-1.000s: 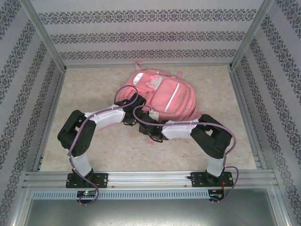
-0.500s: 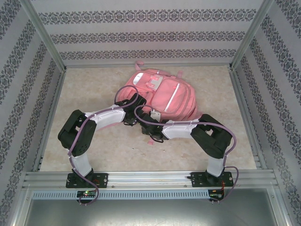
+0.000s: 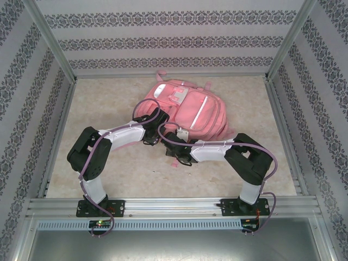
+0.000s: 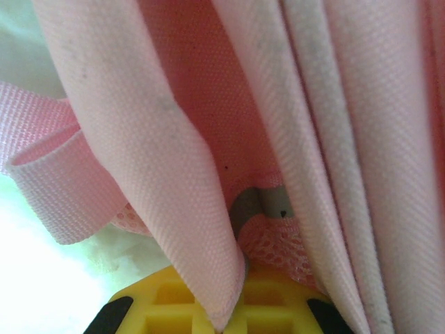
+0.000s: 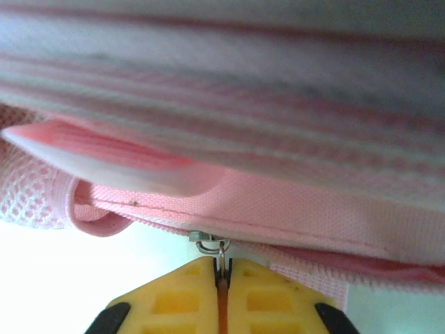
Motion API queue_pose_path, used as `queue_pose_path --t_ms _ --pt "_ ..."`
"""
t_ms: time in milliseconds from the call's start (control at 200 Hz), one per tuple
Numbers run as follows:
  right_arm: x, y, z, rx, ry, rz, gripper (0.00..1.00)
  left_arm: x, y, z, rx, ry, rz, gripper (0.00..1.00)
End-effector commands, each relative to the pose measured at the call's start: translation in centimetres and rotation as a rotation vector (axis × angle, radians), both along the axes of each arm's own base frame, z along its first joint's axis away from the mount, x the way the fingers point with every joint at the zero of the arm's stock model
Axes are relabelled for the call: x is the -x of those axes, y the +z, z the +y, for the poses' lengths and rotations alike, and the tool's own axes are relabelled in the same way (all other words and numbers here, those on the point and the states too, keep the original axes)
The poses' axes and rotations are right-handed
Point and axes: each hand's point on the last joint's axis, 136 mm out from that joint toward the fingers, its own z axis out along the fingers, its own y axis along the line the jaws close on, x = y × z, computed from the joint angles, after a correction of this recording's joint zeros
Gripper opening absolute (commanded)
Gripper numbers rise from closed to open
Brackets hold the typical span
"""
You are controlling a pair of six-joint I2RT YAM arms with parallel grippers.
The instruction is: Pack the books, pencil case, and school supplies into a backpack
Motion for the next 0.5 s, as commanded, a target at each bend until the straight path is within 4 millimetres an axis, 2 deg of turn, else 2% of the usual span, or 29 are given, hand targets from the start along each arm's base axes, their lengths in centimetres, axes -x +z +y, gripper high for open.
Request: queue_pose_path --t_ms 0,290,495 --pt "0.4 -0.2 -1.9 0.076 -0.004 0.002 0.00 -0.6 -0.8 -0.8 0.013 -0.003 -0.009 0.00" --pt "0.6 2.8 -3.1 0.090 0.032 -0.044 0.00 -0.3 -0.1 0.7 -0.023 0.010 -0.009 0.00" --pt "2.2 2.9 -6.0 0.128 0.028 -0.026 0.00 0.0 0.6 2.8 -0.046 0.035 -0.010 0.00"
